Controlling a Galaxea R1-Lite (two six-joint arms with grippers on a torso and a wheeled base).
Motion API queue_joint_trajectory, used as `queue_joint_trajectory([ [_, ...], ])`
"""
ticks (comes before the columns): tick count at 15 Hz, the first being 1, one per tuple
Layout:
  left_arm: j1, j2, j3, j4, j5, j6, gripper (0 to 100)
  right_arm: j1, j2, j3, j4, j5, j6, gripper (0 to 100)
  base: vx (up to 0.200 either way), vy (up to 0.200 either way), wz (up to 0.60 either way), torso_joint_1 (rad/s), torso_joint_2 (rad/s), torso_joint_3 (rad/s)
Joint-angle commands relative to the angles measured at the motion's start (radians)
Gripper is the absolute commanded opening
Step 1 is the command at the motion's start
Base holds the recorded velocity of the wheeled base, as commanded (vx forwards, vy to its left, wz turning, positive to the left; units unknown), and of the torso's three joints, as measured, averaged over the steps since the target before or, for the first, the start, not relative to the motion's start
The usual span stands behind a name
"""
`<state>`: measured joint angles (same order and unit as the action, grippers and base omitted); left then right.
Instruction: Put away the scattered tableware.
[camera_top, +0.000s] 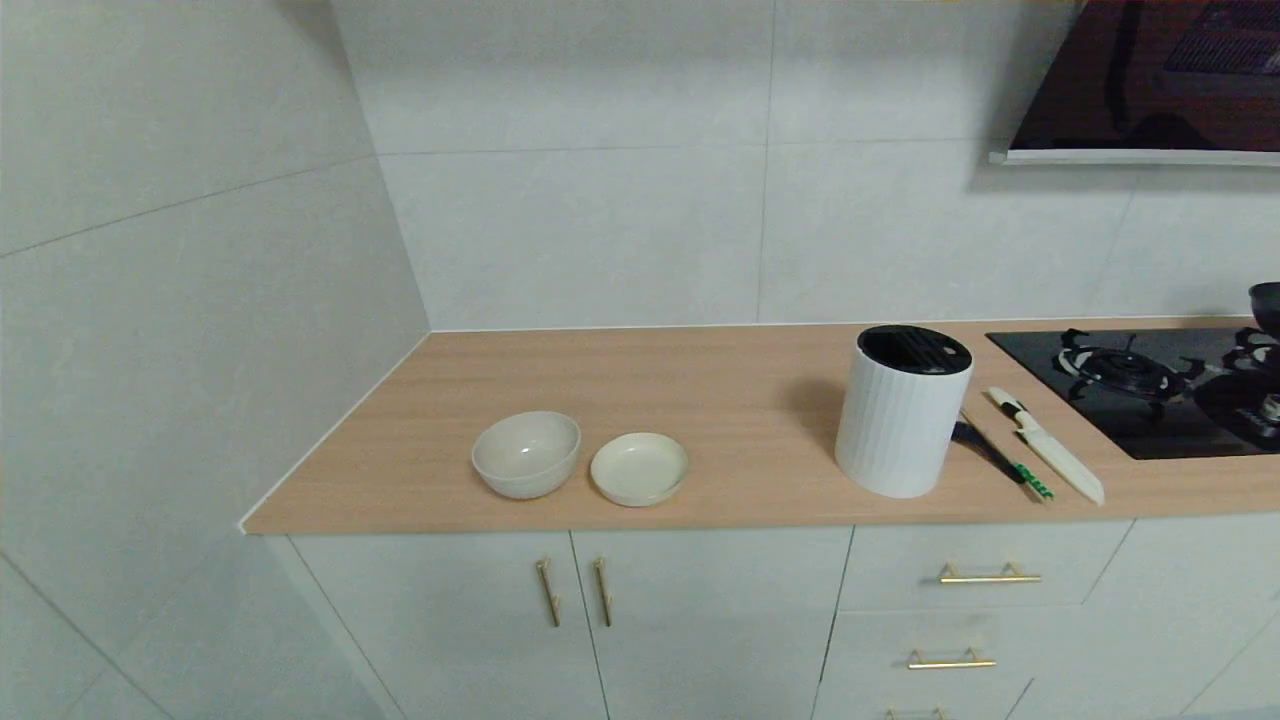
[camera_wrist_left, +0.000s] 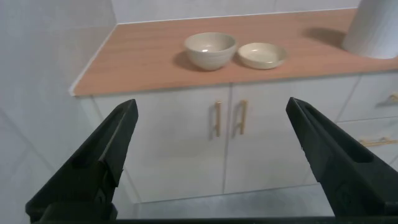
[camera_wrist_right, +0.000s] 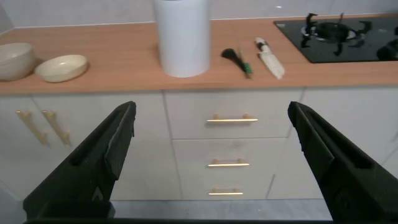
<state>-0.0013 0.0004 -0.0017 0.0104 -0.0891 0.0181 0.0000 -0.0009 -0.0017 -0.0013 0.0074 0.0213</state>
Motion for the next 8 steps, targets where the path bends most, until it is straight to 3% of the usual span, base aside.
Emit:
queue_joint_trajectory([
  [1,0.000,0.000,0.000,0.000,0.000,0.000,100,0.000,0.001,0.000,0.000,0.000,0.000,100,0.000,0.200,0.00,0.002,0.00,0.002],
  [8,0.000,0.000,0.000,0.000,0.000,0.000,100,0.000,0.001,0.000,0.000,0.000,0.000,100,0.000,0.200,0.00,0.002,0.00,0.003],
])
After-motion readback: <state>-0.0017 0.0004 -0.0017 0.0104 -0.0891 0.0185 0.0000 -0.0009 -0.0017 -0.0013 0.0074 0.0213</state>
